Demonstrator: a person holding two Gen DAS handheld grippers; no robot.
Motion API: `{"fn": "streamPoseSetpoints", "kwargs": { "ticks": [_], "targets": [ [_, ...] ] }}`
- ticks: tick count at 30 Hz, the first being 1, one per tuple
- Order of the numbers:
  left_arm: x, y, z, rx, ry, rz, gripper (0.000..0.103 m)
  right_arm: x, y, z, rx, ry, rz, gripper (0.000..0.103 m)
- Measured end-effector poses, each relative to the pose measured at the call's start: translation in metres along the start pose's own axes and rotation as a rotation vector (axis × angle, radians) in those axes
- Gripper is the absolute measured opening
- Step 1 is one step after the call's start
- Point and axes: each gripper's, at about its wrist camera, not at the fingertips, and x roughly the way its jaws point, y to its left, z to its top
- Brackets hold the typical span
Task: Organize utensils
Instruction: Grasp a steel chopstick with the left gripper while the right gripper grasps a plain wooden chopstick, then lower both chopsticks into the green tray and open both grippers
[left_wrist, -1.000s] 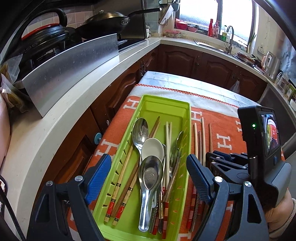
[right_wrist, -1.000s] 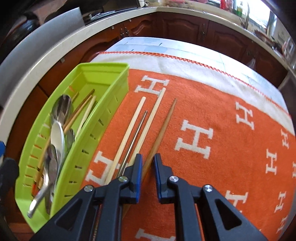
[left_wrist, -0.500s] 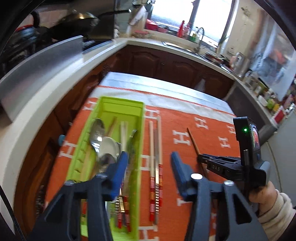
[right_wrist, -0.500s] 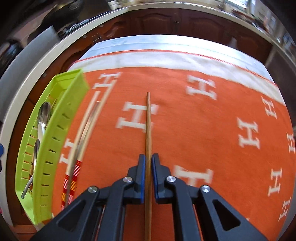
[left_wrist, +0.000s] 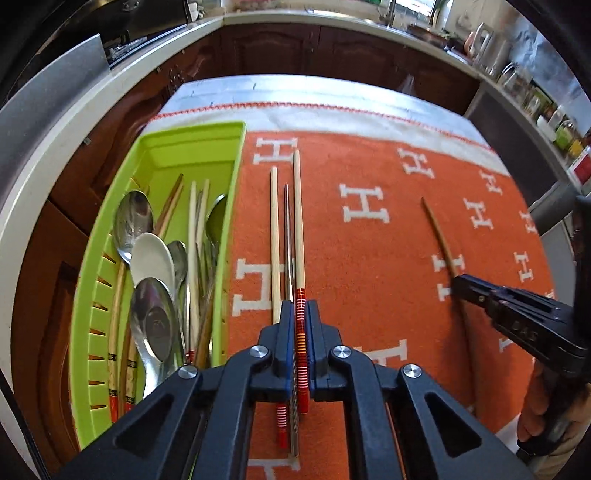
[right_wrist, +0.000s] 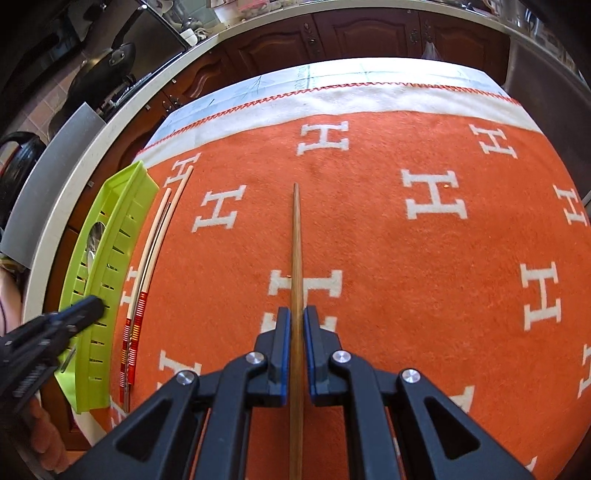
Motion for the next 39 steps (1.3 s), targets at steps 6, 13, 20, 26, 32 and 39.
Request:
{"fn": "streamPoseSetpoints", "kwargs": {
  "ticks": [6,13,20,26,32,39],
  "targets": [
    [0.021,-0.008,-0.001,0.027,0.048,0.111,0.003,0.001,-0.006,0.001,0.027,-0.005,0.041,0.007],
    [0.030,-0.009,0.001,0.007,0.094,0.071,0.004,-0.004,-0.017,-0.004,0.047,-0.017,0.083,0.007],
    [0.028,-0.020,-0.006,0.026,0.068,0.020,0.005,-0.004,-0.020,-0.006,0.050,-0.030,0.105,0.007],
    [0.028,-0.024,-0.009,0.039,0.042,0.041,0.009,-0.005,-0.021,-0.008,0.043,-0.036,0.105,0.007],
    [0.029,-0.025,-0.007,0.025,0.009,0.045,0.003,-0.005,-0.021,-0.009,0.037,-0.047,0.105,0.007],
    [0.010,-0.011,-0.013,-0.049,0.001,-0.032,0.003,-0.006,-0.020,-0.009,0.032,-0.044,0.098,0.007]
  ]
}}
